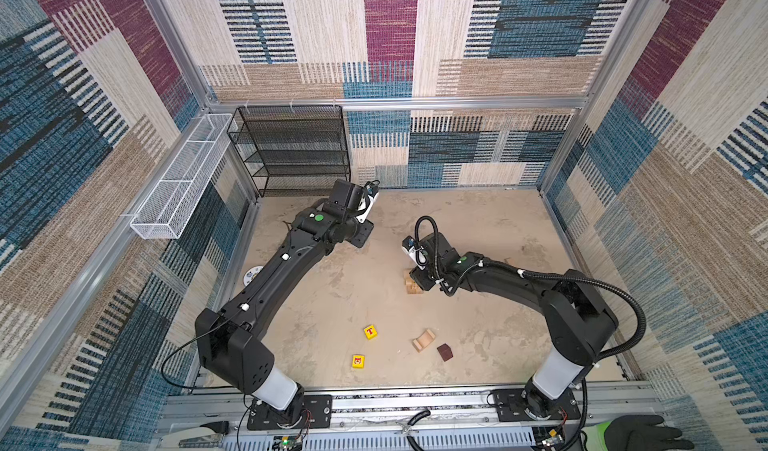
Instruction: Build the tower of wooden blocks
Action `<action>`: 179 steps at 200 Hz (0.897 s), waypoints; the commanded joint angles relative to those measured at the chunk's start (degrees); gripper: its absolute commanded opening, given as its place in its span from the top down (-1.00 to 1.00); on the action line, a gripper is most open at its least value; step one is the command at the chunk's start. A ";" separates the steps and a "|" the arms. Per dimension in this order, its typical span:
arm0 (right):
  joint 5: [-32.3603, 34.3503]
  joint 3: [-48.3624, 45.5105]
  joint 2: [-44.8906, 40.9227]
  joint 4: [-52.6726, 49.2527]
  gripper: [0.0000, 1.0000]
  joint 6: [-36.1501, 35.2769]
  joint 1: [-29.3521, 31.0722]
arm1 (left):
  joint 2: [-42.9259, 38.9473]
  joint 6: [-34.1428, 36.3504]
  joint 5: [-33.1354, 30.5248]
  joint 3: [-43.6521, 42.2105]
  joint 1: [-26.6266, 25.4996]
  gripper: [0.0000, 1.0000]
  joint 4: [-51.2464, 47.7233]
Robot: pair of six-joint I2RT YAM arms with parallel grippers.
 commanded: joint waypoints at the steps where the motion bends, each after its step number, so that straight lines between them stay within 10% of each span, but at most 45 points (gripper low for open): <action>1: 1.19 0.63 0.15 1.08 -0.16 -0.28 0.04 | -0.04 0.48 0.52 -0.10 0.15 0.07 -0.01; 124: 0.67 -0.22 -2.91 1.65 -0.16 0.51 0.04 | 0.26 0.01 0.17 -0.08 0.08 0.07 -0.03; 179: 7.07 -2.99 -13.56 4.17 -0.17 13.96 -4.68 | -0.18 -2.22 2.92 0.27 0.08 0.07 0.34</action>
